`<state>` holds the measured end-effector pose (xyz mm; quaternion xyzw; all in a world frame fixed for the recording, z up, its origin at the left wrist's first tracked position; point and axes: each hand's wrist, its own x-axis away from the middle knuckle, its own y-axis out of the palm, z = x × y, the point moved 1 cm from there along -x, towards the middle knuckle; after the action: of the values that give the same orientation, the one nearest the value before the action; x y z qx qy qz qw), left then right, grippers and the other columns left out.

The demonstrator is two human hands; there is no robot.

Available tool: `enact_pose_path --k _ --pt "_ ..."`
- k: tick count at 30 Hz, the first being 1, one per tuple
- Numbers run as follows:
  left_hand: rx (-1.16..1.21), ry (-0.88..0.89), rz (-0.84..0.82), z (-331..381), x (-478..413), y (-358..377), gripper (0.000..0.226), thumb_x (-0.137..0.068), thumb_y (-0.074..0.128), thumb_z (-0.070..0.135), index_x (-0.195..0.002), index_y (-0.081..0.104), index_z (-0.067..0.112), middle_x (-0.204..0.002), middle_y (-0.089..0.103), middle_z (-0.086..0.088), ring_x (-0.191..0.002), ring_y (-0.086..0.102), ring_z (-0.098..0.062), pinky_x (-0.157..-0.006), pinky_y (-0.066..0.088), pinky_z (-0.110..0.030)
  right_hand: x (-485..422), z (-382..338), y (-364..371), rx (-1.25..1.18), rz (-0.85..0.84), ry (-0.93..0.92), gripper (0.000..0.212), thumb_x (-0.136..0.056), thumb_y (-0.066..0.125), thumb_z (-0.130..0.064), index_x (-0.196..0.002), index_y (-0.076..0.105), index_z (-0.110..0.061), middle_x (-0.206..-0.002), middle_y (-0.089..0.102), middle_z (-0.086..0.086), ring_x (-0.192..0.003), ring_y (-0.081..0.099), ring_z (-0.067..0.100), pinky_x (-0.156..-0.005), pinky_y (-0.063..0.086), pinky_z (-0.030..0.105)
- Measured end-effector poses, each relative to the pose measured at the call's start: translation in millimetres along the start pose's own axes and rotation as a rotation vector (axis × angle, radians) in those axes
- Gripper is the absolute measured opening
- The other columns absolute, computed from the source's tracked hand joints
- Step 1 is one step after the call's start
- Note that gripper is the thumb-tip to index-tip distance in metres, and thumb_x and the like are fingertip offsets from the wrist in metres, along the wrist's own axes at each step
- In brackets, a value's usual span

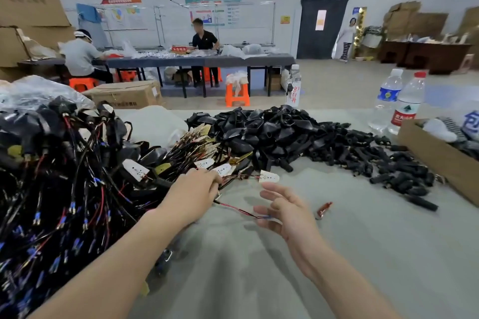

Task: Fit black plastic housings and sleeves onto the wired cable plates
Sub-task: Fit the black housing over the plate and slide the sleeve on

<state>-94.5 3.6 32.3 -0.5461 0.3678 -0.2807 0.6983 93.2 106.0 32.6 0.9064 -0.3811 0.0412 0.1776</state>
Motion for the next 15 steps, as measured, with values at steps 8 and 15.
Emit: enact_pose_path --k 8,15 --pt "-0.153 -0.165 -0.111 11 -25 24 0.026 -0.103 0.045 0.023 -0.128 0.05 0.017 -0.127 0.054 -0.006 -0.119 0.05 -0.028 -0.092 0.047 -0.041 -11 0 -29 -0.015 0.073 0.004 0.044 -0.095 0.034 0.006 -0.106 0.07 -0.016 -0.113 0.066 0.005 -0.071 0.071 0.014 -0.055 0.056 0.025" --pt "0.466 -0.327 0.171 16 -42 -3 0.017 -0.102 0.045 0.024 -0.109 0.058 0.016 -0.097 0.064 0.0 -0.084 0.06 -0.017 -0.073 0.046 -0.033 -17 1 -54 -0.011 0.122 -0.018 0.043 -0.095 0.037 0.005 -0.102 0.072 -0.019 -0.111 0.068 0.005 -0.07 0.072 0.014 -0.054 0.054 0.024"
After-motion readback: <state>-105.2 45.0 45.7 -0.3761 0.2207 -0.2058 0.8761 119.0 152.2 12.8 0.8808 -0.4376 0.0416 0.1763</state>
